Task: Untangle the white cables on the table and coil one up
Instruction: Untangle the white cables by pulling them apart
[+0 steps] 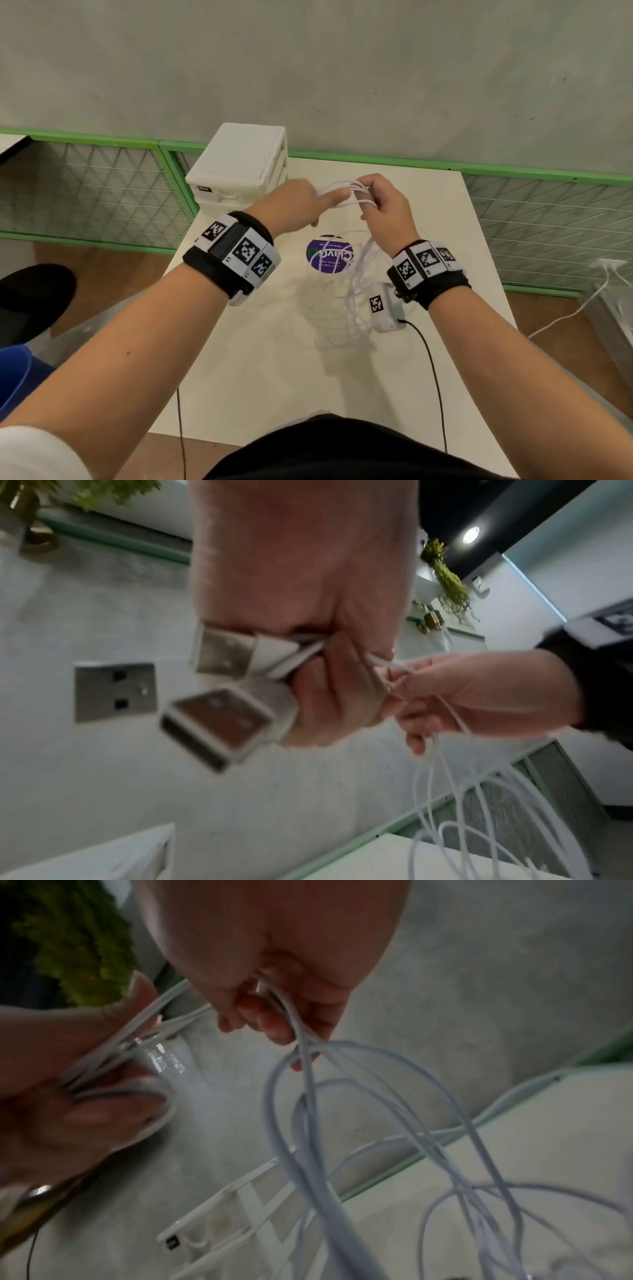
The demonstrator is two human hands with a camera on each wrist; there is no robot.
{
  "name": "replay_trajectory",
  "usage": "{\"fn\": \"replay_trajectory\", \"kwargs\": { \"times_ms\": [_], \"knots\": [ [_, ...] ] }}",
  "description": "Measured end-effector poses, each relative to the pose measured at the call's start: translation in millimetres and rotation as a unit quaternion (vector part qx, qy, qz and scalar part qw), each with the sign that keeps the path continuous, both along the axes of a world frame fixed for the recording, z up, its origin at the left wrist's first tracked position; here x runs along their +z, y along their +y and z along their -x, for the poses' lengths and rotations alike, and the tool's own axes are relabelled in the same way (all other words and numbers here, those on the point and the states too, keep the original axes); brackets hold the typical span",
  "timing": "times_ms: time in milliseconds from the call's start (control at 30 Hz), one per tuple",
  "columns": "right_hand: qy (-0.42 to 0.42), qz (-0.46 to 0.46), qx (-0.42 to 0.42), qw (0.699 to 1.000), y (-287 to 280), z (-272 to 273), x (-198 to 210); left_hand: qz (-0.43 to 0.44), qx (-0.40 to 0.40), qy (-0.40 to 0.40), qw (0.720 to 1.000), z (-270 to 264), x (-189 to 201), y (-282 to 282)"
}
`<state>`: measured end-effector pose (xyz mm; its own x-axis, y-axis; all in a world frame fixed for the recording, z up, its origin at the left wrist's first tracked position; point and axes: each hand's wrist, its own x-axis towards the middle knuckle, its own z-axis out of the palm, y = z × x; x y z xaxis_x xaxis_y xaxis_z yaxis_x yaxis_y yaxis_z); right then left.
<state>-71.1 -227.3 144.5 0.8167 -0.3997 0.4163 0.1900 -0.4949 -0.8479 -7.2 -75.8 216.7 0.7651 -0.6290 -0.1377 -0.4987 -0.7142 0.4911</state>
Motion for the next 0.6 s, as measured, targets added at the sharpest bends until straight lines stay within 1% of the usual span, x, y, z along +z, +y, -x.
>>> {"fn": "replay_trajectory", "kwargs": {
  "times_ms": [67, 133, 200, 233, 267, 333, 400, 433, 500, 533, 600],
  "knots": [
    [-0.003, 0.047, 0.013, 0.999, -6.3, -0.2, 5.4, -0.027, -0.010, 0.071, 0.997, 3.0, -9.2, 4.7],
    [0.014, 0.097, 0.011, 0.995, -13.9, -0.3, 8.2, -0.009, -0.035, 0.145, 0.989, 7.5, -12.5, 7.4],
    [0.037, 0.140, -0.015, 0.989, -25.2, -0.3, 6.7, 0.029, -0.085, 0.229, 0.969, 13.1, -8.4, 8.8],
    [0.051, 0.149, -0.026, 0.987, -30.0, 0.5, 6.0, 0.061, -0.112, 0.282, 0.951, 14.9, -5.2, 8.6],
    [0.068, 0.154, -0.032, 0.985, -34.3, 0.8, 2.7, 0.102, -0.134, 0.340, 0.925, 16.2, -2.4, 7.8],
    [0.104, 0.184, -0.022, 0.977, -35.3, 3.1, -4.8, 0.190, -0.167, 0.454, 0.854, 16.3, 0.4, 5.0],
    [0.121, 0.207, 0.003, 0.971, -28.3, 5.5, -13.7, 0.262, -0.193, 0.524, 0.787, 15.3, -0.8, 0.4],
    [0.124, 0.195, 0.013, 0.973, -22.9, 6.8, -17.0, 0.295, -0.199, 0.543, 0.761, 15.4, -2.2, -2.2],
    [0.123, 0.151, 0.038, 0.980, -13.1, 7.7, -24.0, 0.357, -0.197, 0.570, 0.714, 18.1, -1.9, -6.6],
    [0.129, 0.127, 0.053, 0.982, -9.1, 7.6, -26.4, 0.383, -0.191, 0.576, 0.696, 18.8, -0.1, -8.5],
    [0.151, 0.092, 0.071, 0.982, -5.3, 8.0, -31.3, 0.432, -0.175, 0.575, 0.672, 17.0, 4.9, -9.5]
  ]
}}
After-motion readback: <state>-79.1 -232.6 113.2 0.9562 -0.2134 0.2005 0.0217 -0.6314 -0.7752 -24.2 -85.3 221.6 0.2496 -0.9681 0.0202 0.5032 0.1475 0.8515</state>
